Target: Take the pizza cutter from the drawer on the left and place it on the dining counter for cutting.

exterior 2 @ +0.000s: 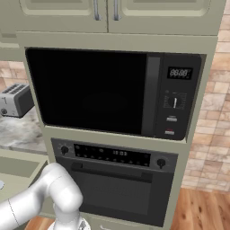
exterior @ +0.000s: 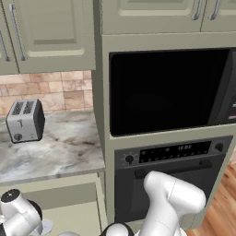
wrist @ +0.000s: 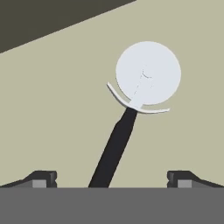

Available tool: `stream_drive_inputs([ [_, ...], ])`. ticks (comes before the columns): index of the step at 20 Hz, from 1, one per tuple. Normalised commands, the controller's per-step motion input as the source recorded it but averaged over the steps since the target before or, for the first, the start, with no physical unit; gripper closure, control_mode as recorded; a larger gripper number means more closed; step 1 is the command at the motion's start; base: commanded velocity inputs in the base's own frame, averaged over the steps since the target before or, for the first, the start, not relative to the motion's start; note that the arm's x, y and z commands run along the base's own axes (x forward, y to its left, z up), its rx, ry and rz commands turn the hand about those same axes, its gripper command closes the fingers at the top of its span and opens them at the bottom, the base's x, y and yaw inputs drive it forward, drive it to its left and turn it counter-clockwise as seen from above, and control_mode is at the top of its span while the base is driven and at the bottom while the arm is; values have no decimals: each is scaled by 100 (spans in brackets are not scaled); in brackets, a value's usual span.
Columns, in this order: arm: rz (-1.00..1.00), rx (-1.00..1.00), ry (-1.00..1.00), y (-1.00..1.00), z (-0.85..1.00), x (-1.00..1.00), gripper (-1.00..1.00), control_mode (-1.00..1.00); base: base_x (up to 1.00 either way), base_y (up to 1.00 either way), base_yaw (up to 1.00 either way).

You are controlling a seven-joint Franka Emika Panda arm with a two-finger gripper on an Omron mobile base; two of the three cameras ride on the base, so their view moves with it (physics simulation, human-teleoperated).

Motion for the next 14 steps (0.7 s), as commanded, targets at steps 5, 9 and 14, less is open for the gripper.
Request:
stream_drive_inputs([
  [5,0,0,0,0,-23,1,-100,-100,0,0,0],
  [9,0,0,0,0,-28,0,-100,-100,0,0,0],
  [14,0,0,0,0,-26,0,-100,-100,0,0,0],
])
